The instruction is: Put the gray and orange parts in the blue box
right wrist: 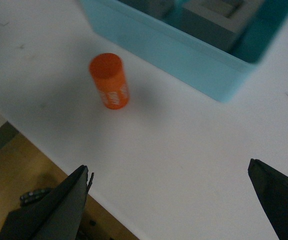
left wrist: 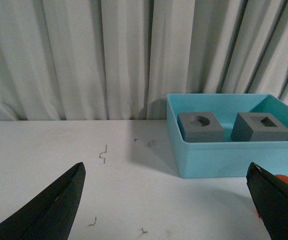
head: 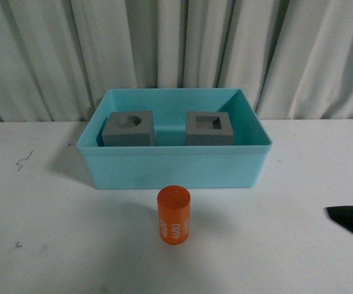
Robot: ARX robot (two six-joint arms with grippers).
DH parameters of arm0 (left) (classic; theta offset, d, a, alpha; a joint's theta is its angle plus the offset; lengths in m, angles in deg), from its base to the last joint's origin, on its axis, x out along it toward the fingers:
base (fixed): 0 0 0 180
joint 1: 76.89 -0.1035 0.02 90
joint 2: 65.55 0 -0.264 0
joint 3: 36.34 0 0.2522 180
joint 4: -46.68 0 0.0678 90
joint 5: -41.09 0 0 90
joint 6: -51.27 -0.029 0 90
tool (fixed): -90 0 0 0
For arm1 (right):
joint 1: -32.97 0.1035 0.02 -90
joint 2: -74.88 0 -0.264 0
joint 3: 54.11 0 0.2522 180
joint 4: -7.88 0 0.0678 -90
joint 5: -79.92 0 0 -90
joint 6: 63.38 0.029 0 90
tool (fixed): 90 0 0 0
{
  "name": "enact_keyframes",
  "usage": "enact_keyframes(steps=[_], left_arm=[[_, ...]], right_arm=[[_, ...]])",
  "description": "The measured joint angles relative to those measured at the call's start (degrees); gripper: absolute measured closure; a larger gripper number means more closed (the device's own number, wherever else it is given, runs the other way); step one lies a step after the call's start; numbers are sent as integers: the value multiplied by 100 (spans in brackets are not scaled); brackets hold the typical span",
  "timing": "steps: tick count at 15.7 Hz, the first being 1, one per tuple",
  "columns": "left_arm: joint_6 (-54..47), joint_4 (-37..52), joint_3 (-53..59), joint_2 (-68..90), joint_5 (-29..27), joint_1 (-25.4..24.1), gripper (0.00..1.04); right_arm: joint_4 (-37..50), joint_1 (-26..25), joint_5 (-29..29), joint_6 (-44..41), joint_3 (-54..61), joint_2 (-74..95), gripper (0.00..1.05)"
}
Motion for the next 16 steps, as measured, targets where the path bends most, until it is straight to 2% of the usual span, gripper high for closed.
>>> enact_keyframes(steps=[6, 10, 16], left_arm=[[0, 2, 0, 0, 0, 0, 7], [0, 0, 0, 0, 0, 0, 7], [0, 2, 0, 0, 0, 0, 7]], right_arm=[[278, 859, -243, -111, -367, 833, 6], [837, 1897, -741, 35, -1534, 2625, 6], [1080, 2024, -1060, 129, -2004, 3436, 6]])
